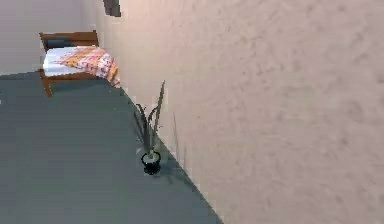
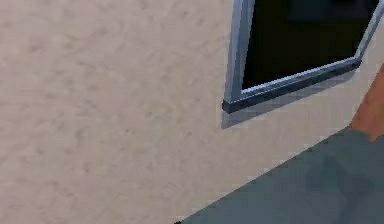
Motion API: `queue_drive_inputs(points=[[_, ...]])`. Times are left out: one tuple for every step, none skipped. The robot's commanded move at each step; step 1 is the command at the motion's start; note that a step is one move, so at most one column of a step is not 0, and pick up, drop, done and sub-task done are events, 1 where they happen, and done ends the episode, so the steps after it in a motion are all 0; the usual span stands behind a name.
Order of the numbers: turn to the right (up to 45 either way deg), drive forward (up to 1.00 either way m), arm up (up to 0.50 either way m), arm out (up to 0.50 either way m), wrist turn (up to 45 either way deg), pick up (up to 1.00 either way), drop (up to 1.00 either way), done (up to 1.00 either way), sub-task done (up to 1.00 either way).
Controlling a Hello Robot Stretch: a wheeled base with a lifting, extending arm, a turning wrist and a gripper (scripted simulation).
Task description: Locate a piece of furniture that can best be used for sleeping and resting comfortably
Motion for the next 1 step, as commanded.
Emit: queue_drive_inputs(points=[[-45.0,0.00,0.00,0.00,0.0,0.00,0.00,0.00,0.00]])
